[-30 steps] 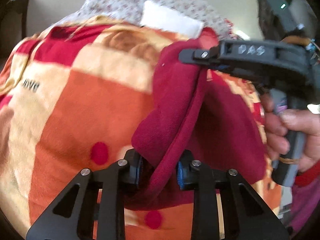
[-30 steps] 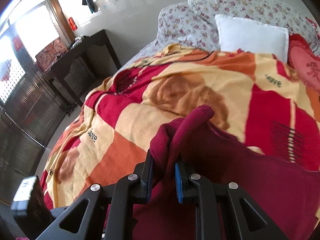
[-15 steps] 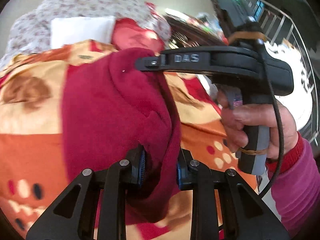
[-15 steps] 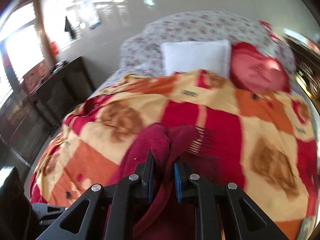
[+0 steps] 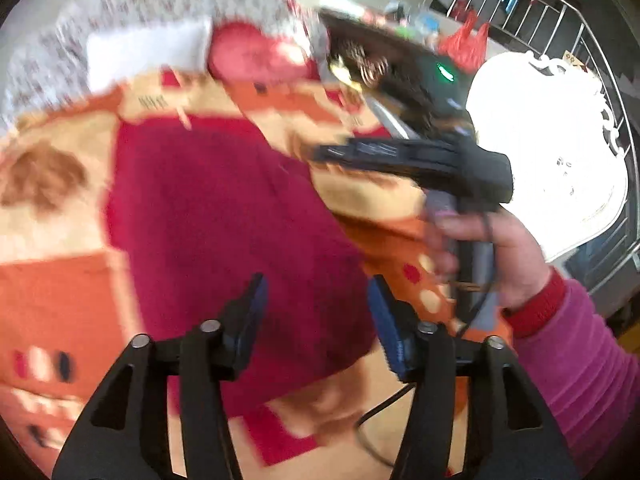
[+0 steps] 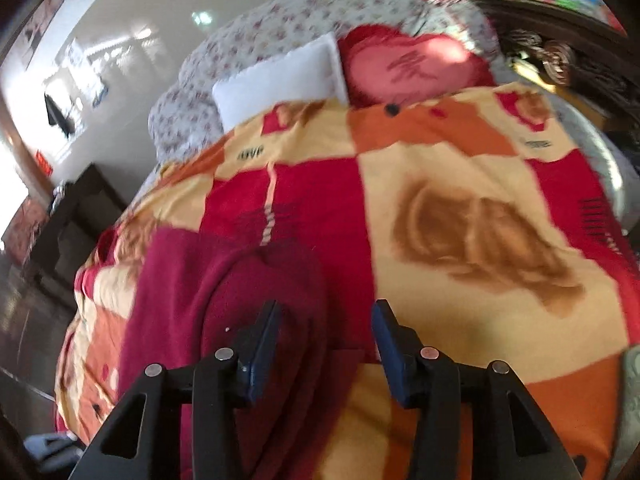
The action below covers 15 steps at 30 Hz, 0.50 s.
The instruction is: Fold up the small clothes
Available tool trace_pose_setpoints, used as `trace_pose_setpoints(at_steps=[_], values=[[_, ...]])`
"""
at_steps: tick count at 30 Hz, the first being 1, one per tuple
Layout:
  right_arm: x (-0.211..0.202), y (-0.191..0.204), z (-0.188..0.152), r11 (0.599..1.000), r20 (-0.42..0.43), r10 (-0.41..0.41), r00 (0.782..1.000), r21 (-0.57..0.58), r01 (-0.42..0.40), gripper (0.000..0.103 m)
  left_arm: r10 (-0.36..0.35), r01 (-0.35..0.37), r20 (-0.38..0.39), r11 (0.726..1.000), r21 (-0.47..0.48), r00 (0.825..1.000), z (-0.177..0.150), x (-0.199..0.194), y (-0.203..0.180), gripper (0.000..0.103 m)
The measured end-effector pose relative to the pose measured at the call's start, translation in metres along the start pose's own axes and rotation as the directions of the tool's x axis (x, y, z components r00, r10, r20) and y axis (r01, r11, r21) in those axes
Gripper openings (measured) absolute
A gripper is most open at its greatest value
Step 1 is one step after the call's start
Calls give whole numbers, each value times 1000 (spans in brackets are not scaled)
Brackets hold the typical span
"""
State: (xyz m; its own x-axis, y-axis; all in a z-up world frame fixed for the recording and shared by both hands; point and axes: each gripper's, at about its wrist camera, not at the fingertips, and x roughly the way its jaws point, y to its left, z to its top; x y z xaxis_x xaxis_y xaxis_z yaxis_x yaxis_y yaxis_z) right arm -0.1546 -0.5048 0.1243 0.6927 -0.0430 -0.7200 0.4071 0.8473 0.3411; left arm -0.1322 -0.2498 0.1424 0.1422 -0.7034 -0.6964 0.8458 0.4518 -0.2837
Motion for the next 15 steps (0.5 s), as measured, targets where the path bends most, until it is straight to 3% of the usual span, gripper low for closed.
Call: trace_pose_setpoints(at_steps=[3,6,8,10,12,15], values=[[-27,17,-7,993,23,116,993,-36,-115,46,140,-142,50,989,32,989,5,-9,18,62],[-35,50,-28,975,-14,166,986,-150,-167,46,263,-263,14,965,-10,965,1,10,48,62],[-31,68,-50,963,-48,156,987,-216,-163,45,264,-265,-29,963,-42,964,-8,26,60,62],[-19,71,-74,963,-90,95,991,-245,-115,42,257,-262,-73,962,-76,964,-18,44,70,62],[-2,58,-92,976,-121,56,991,-203,-79,41,228,-237,-87,965,-114,970,-28,56,80,63],[7,40,-108,985,-89,54,995,-160,-67,41,176,-192,-96,962,-196,980,-38,64,87,64]])
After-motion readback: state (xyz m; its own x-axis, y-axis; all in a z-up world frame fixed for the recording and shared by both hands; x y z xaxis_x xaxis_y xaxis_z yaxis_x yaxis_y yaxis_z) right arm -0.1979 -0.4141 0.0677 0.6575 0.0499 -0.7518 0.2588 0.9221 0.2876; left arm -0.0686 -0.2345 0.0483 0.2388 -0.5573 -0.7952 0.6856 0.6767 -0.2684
